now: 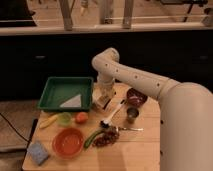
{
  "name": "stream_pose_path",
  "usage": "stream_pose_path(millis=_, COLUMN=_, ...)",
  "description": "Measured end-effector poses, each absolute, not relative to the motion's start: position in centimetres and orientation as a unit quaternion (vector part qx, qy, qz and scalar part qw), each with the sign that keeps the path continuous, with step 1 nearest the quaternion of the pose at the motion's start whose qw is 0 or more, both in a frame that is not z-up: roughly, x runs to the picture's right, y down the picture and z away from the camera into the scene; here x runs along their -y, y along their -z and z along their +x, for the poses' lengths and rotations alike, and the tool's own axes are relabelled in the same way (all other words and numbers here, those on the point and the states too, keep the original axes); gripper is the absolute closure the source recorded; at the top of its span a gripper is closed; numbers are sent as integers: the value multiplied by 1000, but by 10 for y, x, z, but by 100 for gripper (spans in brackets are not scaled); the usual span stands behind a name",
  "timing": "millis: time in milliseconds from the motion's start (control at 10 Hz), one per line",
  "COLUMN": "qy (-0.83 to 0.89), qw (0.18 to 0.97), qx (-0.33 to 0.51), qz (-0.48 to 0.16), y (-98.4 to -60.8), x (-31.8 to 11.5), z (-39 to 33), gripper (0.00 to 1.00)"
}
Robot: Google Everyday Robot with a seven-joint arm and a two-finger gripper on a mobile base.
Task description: Place eraser in paper cup
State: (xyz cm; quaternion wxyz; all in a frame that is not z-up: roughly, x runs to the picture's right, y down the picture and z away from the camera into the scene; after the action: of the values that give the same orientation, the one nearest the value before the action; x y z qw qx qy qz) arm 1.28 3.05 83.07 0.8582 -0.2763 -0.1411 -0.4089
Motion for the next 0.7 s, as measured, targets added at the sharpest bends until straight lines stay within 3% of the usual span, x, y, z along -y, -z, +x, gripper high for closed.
stream_pose_path(millis=700, qy=419, qw=851, qx=154, qz=-277, y=-840, x=-28, z=16, gripper=100)
